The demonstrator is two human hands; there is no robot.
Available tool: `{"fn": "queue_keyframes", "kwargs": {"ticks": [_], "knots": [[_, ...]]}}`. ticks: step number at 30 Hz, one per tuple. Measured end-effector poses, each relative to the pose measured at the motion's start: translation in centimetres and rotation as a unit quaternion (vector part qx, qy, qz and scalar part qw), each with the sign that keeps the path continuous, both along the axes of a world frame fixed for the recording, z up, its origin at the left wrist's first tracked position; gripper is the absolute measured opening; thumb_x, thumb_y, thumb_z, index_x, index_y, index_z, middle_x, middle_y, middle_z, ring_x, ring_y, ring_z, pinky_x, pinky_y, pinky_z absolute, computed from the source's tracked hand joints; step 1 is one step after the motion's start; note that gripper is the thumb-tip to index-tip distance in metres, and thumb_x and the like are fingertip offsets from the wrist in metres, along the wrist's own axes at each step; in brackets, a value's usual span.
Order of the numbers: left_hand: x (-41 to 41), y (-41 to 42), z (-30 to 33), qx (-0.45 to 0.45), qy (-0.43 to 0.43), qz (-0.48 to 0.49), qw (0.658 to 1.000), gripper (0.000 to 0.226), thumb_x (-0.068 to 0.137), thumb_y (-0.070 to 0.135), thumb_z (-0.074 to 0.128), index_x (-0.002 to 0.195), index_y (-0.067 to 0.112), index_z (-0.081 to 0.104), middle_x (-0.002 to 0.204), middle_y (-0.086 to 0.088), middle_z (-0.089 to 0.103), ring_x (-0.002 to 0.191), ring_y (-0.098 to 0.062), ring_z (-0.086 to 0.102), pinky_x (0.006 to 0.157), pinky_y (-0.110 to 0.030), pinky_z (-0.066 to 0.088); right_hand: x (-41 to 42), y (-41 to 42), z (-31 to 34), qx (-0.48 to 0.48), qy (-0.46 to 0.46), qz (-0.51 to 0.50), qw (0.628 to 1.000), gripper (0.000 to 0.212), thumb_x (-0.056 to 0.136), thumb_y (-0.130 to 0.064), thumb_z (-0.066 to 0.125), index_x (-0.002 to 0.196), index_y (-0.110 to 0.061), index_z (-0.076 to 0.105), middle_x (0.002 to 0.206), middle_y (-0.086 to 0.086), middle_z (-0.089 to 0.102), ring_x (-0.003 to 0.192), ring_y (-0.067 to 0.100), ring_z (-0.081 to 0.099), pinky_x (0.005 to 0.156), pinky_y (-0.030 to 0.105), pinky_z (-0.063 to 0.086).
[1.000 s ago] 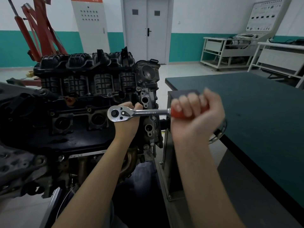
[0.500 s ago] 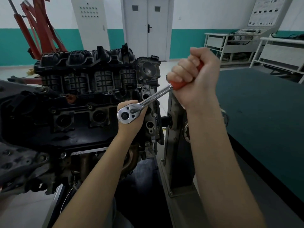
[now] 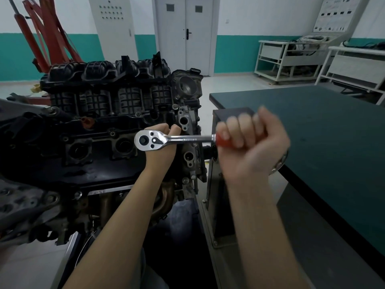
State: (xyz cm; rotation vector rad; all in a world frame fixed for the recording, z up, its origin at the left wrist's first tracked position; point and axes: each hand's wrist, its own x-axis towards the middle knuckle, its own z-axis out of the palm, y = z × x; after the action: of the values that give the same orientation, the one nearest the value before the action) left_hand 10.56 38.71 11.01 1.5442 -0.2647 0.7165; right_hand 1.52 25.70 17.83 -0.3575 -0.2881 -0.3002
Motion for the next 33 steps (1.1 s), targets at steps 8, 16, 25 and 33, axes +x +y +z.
{"fn": "queue_keyframes", "kwargs": {"ticks": [8,16,25,33], "knots": [[-0.1,0.0,-0.2,0.052,0.007,0.004,0.999,0.043,0.077,0.019,0.060,0.048,0.022,0.029,0.044,0.013,0.033,0.043,-0.005,0.027,0.047,-0.028,0.026,3.3,-0.9,4.1,-0.056,0.054,0.050,0.996,0.041,0.090,-0.010,0.042,0.052,-0.019,0.031,0.038,-0.007,0.025,0.034,0.009,0.021,0.039,0.018,0.028],[-0.4,-0.5,0.0,-0.005,-0.016,-0.016,1.000,0.048,0.081,-0.001,0.060,0.047,0.011,0.029,0.041,0.015,0.023,0.040,-0.003,0.018,0.045,-0.023,0.016,-2.4,1.2,-2.8,0.101,0.041,-0.042,0.993,0.047,0.093,-0.014,0.035,0.046,-0.021,0.034,0.040,-0.006,0.026,0.038,0.011,0.026,0.044,0.024,0.036],[0.3,-0.2,-0.5,0.026,0.028,-0.011,0.999,0.030,0.070,0.033,0.058,0.047,0.031,0.039,0.050,0.015,0.039,0.048,-0.005,0.033,0.049,-0.022,0.026,4.2,-1.5,4.6,-0.090,0.058,0.076,0.991,0.041,0.089,-0.010,0.041,0.049,-0.018,0.032,0.038,-0.006,0.025,0.034,0.009,0.021,0.040,0.018,0.029],[0.0,-0.6,-0.3,-0.014,-0.021,0.006,1.000,0.045,0.077,0.004,0.058,0.050,0.018,0.025,0.040,0.015,0.025,0.038,-0.002,0.022,0.042,-0.013,0.020,-1.5,0.7,-1.9,0.102,0.061,-0.029,0.992,0.042,0.089,-0.015,0.040,0.048,-0.021,0.034,0.041,-0.006,0.026,0.038,0.011,0.025,0.044,0.022,0.034]]}}
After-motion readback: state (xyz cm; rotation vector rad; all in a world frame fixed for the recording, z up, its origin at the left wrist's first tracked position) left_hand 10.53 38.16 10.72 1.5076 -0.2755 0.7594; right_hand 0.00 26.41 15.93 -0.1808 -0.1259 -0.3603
